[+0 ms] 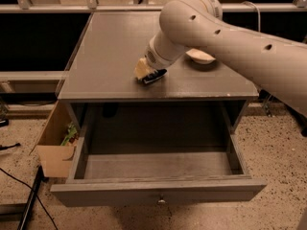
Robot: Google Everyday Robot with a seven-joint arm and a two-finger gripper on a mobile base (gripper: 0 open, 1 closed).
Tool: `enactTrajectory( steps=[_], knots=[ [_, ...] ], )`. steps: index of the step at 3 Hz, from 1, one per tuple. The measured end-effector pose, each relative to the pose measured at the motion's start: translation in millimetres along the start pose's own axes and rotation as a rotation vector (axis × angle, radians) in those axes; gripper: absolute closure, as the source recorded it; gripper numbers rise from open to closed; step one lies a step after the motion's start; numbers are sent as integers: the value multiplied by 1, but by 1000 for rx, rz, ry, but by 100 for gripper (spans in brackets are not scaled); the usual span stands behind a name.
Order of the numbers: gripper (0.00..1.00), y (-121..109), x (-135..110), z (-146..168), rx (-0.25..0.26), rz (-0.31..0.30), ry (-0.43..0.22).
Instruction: Place rxbar blueberry into top drawer
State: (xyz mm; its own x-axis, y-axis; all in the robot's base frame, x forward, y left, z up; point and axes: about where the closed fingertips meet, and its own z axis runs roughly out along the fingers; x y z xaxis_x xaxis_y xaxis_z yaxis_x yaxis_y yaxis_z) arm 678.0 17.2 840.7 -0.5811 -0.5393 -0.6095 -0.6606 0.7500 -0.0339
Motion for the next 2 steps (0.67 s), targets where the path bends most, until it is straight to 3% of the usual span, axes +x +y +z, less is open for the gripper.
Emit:
enactTrajectory(
  steps=[1, 2],
  knots=[
    [89, 5, -14, -18, -13, -25, 8],
    [100, 6, -28, -40, -24, -62, 3]
  ],
)
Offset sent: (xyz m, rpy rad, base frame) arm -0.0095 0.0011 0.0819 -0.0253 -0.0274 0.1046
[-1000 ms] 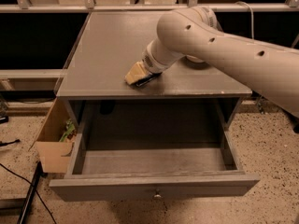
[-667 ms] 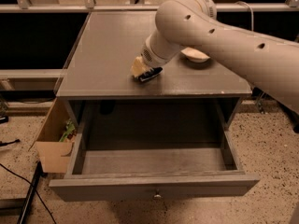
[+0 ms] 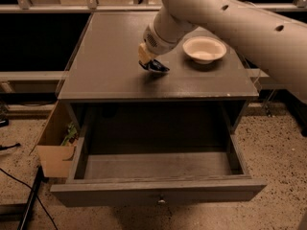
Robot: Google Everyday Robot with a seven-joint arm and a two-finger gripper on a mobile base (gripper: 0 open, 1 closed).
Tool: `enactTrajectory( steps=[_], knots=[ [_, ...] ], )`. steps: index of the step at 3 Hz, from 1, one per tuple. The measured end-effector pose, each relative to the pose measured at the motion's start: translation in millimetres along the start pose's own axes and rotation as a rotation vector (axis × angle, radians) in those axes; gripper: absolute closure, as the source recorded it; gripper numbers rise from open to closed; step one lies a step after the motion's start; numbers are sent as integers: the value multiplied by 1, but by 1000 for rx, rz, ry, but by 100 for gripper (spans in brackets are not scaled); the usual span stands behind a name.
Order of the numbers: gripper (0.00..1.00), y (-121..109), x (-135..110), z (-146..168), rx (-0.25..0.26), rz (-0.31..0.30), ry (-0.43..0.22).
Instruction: Place rxbar blueberry into top drawer
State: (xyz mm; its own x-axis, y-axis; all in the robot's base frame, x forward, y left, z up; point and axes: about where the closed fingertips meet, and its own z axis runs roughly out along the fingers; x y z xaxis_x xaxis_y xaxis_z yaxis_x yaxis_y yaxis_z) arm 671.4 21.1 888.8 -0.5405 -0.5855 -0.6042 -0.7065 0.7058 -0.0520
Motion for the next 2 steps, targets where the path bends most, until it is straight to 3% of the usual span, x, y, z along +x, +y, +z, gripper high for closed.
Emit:
enactTrajectory(
  steps=[2],
  knots=[
    [100, -4, -23, -26, -46, -82, -53]
  ],
)
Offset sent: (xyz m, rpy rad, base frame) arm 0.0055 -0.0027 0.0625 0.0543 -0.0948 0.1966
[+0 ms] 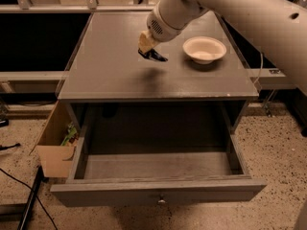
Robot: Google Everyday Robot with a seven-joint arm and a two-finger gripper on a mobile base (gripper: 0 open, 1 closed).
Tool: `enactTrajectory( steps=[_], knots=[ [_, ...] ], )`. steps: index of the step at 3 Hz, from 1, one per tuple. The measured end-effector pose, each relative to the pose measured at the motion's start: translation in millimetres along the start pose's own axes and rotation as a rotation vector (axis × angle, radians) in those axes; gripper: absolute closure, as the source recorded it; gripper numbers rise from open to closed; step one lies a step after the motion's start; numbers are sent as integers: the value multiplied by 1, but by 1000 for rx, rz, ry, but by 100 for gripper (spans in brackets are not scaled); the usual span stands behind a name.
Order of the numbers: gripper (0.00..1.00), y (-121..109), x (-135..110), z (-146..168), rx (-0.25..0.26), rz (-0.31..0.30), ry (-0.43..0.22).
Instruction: Place rxbar blueberry into top drawer
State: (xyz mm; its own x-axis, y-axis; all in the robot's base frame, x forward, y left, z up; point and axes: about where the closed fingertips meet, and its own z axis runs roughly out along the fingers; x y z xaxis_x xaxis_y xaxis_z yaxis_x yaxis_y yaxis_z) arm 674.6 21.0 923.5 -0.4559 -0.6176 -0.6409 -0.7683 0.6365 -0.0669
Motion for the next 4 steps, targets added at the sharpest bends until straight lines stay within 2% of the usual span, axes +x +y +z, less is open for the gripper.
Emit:
enactTrajectory(
  steps=[1, 2, 3, 4],
  knots=[
    [100, 1, 1, 0, -138, -46, -33],
    [100, 9, -9, -12, -226, -92, -64],
    [100, 12, -1, -10, -224, -109, -52],
    [100, 18, 26, -24, -210, -161, -36]
  ],
)
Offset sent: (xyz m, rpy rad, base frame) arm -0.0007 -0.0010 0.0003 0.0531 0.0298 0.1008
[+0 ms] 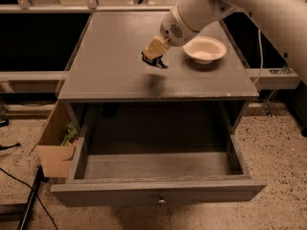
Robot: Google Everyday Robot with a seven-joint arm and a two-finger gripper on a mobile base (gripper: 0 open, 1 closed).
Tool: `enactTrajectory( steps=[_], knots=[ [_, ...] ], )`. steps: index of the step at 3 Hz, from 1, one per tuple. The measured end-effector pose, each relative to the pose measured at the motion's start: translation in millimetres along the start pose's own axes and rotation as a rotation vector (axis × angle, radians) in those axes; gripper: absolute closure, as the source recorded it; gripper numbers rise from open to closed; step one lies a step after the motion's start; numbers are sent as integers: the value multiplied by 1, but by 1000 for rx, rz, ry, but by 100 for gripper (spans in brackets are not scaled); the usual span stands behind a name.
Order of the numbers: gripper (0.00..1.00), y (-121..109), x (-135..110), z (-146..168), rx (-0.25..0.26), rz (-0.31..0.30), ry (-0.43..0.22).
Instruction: Place rxbar blueberry into top drawer
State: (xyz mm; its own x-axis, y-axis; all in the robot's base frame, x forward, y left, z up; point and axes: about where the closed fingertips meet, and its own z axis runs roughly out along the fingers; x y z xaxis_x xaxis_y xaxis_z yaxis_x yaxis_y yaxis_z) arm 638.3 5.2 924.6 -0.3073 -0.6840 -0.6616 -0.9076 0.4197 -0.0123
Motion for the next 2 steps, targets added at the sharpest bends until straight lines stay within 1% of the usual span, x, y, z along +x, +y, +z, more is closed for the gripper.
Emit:
enactTrajectory(
  steps=[1, 2],
  knots=[
    [100, 19, 32, -23, 8, -77, -13],
    [100, 47, 70, -51, -4, -158, -52]
  ],
)
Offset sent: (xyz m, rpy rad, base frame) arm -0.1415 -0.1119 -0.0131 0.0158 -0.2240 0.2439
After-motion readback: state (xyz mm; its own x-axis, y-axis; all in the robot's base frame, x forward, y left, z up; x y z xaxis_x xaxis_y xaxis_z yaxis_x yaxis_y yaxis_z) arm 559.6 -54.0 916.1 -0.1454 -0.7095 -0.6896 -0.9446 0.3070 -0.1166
